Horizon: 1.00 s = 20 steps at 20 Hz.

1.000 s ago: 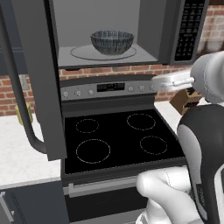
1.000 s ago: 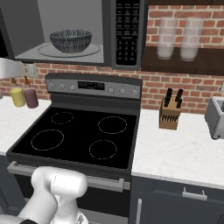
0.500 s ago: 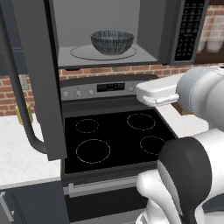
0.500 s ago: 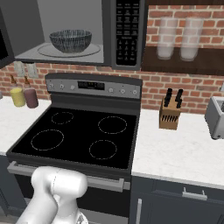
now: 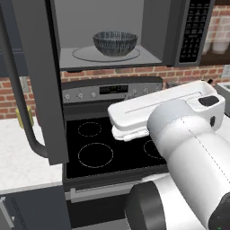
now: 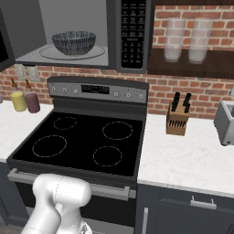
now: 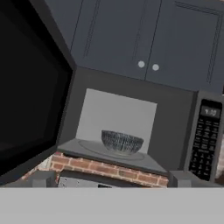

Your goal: Open the microwave, place the bowl with waffle inside the microwave, then close the microwave door and turn it on.

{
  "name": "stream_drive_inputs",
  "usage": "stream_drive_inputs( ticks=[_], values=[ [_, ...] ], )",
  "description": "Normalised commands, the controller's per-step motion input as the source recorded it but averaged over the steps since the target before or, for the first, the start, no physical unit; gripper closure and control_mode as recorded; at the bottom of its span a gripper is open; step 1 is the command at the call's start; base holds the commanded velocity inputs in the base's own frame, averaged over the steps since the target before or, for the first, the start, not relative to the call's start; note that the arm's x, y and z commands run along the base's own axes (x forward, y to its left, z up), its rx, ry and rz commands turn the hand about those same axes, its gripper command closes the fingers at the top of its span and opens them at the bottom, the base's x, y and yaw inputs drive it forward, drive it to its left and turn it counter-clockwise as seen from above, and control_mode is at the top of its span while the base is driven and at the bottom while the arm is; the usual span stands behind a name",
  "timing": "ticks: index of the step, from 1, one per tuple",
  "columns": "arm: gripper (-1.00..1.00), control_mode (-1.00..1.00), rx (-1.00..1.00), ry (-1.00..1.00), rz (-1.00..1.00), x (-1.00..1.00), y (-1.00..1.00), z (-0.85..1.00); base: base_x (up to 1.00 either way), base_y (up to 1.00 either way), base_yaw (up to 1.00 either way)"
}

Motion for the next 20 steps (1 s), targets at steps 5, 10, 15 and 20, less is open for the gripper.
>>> stream_drive_inputs(
  ticks=[5, 10, 15, 20],
  values=[
    [-1.00, -1.00, -0.06, -0.28, 0.00, -0.34, 0.59, 0.00, 0.00, 0.00, 0.00],
    [-1.00, -1.00, -0.03, -0.18, 0.00, -0.28, 0.35, 0.00, 0.00, 0.00, 0.00],
    [-1.00, -1.00, 0.00, -0.08, 0.00, -0.31, 0.02, -0.04, 0.00, 0.00, 0.00],
    [-1.00, -1.00, 0.00, -0.04, 0.00, -0.12, 0.03, -0.02, 0.00, 0.00, 0.00]
  ],
)
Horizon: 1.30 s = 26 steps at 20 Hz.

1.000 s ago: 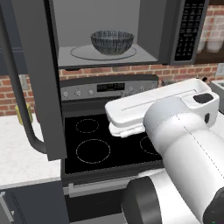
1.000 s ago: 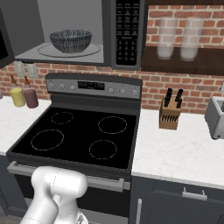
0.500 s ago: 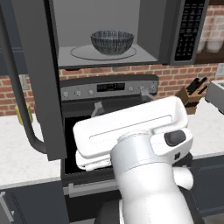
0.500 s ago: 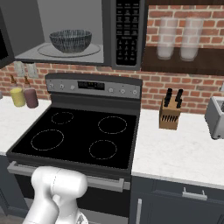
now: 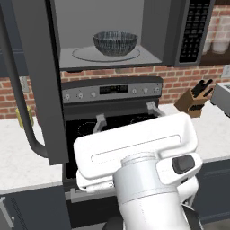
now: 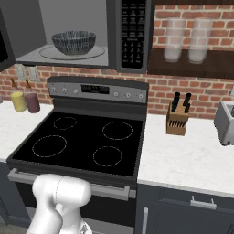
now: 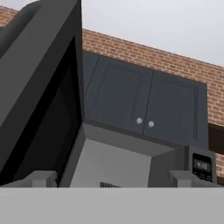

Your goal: Open the microwave, place the bowl with waffle inside the microwave, then close the microwave door and turn it on.

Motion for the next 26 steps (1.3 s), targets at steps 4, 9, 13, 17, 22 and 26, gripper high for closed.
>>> stream_drive_inputs(
  ticks=[4, 9, 13, 17, 22, 26],
  values=[
    [-1.00, -1.00, 0.00, 0.00, 0.00, -0.34, 0.07, -0.05, 0.00, 0.00, 0.00],
    [-1.00, -1.00, -0.02, 0.00, -0.03, -0.37, 0.31, -0.02, 0.00, 0.00, 0.00],
    [-1.00, -1.00, -0.05, 0.00, -0.09, -0.45, 0.39, 0.00, 0.00, 0.00, 0.00],
    [-1.00, -1.00, -0.09, 0.04, -0.13, -0.16, 0.43, -0.01, 0.00, 0.00, 0.00],
    [-1.00, -1.00, -0.10, 0.12, -0.17, 0.01, 0.34, -0.07, 0.00, 0.00, 0.00],
    [-1.00, -1.00, -0.05, 0.07, -0.18, 0.15, 0.18, -0.15, 0.00, 0.00, 0.00]
  ],
)
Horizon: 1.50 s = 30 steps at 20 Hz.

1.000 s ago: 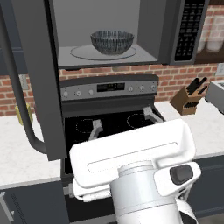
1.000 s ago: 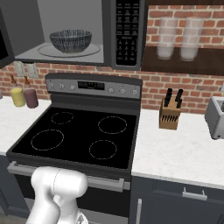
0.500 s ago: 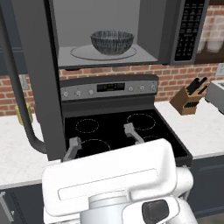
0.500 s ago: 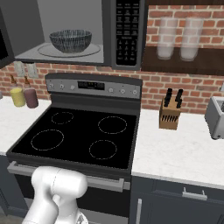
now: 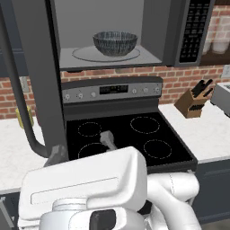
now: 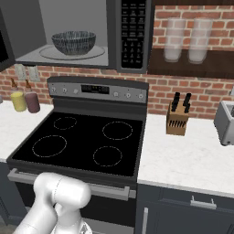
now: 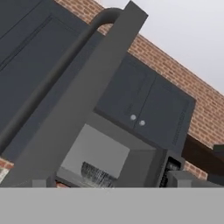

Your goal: Open the microwave, place the bowl with waffle inside the microwave, then close the microwave door and turn it on.

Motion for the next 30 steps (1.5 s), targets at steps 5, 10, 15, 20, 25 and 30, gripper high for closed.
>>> stream_drive_inputs(
  ticks=[5, 10, 15, 20, 25, 30],
  values=[
    [-1.00, -1.00, -0.01, 0.00, -0.17, 0.21, 0.08, -0.19, 0.00, 0.00, 0.00],
    [-1.00, -1.00, 0.00, 0.00, -0.15, 0.09, 0.07, -0.11, 0.00, 0.00, 0.00],
    [-1.00, -1.00, 0.00, 0.00, -0.09, 0.01, 0.11, -0.03, 0.00, 0.00, 0.00],
    [-1.00, -1.00, 0.00, 0.00, -0.06, 0.00, 0.11, 0.00, 0.00, 0.00, 0.00],
    [-1.00, -1.00, 0.00, 0.00, -0.05, 0.00, 0.25, 0.00, 0.00, 0.00, 0.00],
    [-1.00, -1.00, 0.00, -0.01, -0.02, -0.14, 0.26, 0.00, 0.00, 0.00, 0.00]
  ],
)
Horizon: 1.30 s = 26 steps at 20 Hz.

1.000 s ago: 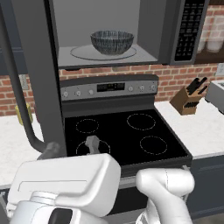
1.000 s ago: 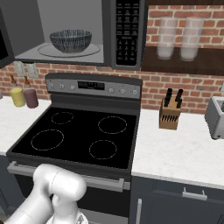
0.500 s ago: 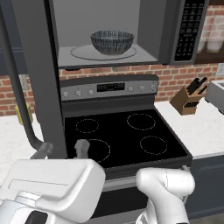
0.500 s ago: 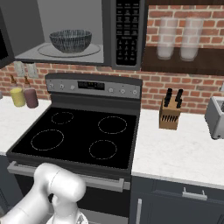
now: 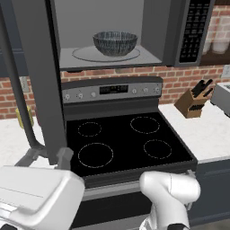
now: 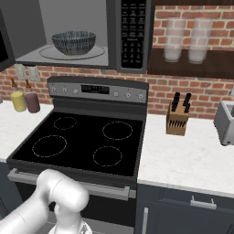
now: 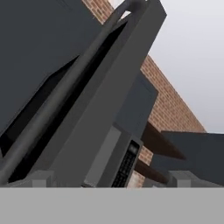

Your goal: Open the microwave, place the bowl with waffle inside the microwave, then close the microwave door and turn it on.

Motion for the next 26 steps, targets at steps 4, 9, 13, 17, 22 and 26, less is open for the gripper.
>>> stream_drive_inputs(
  ticks=[4, 9, 13, 17, 22, 26],
  values=[
    [-1.00, -1.00, 0.00, -0.01, 0.03, -0.12, 0.64, 0.02, 0.00, 0.00, 0.00],
    [-1.00, -1.00, -0.06, 0.00, 0.00, 0.00, 0.66, 0.05, 0.00, 0.00, 0.00],
    [-1.00, -1.00, -0.07, 0.01, 0.00, 0.02, 0.56, 0.00, 0.00, 0.00, 0.00],
    [-1.00, -1.00, 0.00, 0.05, -0.01, 0.13, 0.02, 0.00, 0.00, 0.00, 0.00],
    [-1.00, -1.00, 0.00, 0.18, -0.09, 0.33, -0.17, 0.06, 0.00, 0.00, 0.00],
    [-1.00, -1.00, 0.00, 0.29, -0.16, 0.52, -0.11, 0.19, 0.00, 0.00, 0.00]
  ],
)
